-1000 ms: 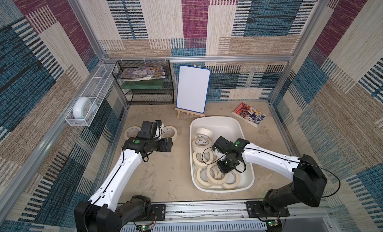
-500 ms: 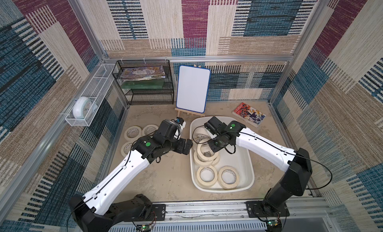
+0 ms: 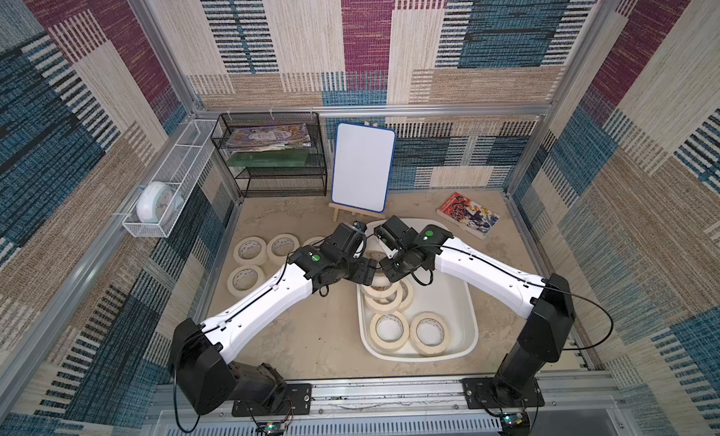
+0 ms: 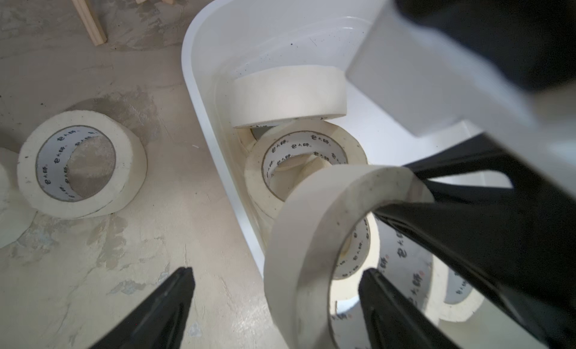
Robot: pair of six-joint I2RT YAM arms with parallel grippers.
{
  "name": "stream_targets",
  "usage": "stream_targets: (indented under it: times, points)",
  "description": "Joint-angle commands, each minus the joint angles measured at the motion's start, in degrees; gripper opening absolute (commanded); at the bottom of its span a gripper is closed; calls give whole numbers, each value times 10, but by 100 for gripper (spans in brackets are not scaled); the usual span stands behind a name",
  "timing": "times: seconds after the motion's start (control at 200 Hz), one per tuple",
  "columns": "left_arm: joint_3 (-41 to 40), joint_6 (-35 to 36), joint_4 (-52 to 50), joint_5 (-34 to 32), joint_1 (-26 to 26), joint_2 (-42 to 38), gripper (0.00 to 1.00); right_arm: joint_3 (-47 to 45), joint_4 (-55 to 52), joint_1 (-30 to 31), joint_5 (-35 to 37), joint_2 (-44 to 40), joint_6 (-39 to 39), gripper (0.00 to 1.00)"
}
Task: Take out the art tape in the storage box
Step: Pick up the art tape from the storage box.
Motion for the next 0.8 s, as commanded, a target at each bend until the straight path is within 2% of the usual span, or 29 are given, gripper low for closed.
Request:
stream_targets:
  times: [0.0,0.07,0.185,0.23,0.275,0.3,0.366,0.446,0.506,0.586,0.671,0.796]
  points:
    - [14,-1,26,-16,-2,24,72,-2,18,2,-10,-9,3,0]
    - [19,-1,26,-16,-4,38,54,-3,22,2,-12,-14,3,0]
    - [21,-5,30,-12,-4,50,13,-7,31,2,-26,-20,1,0]
    - [21,-5,32,-12,-4,51,0,-8,36,2,-33,-23,1,0]
    - [21,-5,31,-15,-4,50,0,-11,42,2,-38,-27,1,0]
    - [21,-6,30,-18,-4,48,0,-12,44,2,-40,-30,2,4]
    - [19,-5,28,-24,-4,42,0,-13,48,1,-39,-35,3,22]
    - [12,-4,27,-33,-3,32,0,-12,48,-1,-34,-40,4,51]
    - [7,-6,26,-37,-4,24,0,-12,48,-3,-28,-47,7,69]
    - [-5,-9,26,-38,-3,10,0,-11,51,-10,-17,-60,12,80]
    - [-20,-15,28,-38,-3,-7,0,-13,54,-22,19,-74,19,87]
    - [-43,-25,21,-55,-2,-41,0,-15,59,-55,43,-102,16,92]
